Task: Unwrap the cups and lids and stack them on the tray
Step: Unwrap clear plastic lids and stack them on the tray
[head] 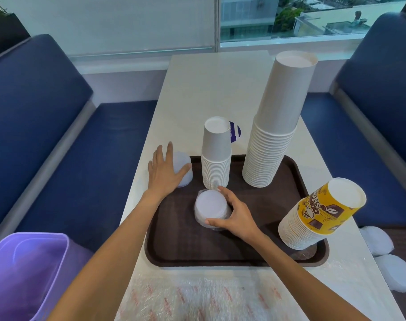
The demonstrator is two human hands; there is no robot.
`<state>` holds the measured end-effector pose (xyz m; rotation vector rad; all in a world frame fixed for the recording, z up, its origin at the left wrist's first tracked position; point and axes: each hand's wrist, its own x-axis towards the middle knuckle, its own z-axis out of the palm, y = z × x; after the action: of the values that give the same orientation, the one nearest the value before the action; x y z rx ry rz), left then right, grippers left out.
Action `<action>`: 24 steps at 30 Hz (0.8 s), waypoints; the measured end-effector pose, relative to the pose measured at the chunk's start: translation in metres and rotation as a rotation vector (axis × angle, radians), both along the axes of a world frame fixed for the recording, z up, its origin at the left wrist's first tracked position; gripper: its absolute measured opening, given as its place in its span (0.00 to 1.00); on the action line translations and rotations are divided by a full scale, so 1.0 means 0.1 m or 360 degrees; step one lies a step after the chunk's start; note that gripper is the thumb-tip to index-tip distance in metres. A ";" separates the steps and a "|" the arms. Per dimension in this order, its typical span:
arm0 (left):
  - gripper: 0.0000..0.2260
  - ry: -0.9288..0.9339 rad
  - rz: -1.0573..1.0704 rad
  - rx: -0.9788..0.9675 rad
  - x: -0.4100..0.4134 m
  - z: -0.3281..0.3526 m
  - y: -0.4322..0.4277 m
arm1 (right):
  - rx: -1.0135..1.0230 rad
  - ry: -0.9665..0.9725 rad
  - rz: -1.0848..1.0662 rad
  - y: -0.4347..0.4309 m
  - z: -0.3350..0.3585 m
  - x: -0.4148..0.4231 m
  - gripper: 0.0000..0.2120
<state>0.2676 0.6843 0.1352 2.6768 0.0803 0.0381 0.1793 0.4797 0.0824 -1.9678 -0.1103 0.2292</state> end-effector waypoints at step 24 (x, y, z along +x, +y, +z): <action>0.18 0.0372 0.0376 -0.1403 -1.16 -0.24 -0.55 | -0.0065 -0.0138 -0.0306 0.11 -0.18 -0.19 0.42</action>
<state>0.1520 0.6291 0.1112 1.7704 0.3883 -0.1927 0.1603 0.4907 0.0645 -2.0145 0.0278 0.0208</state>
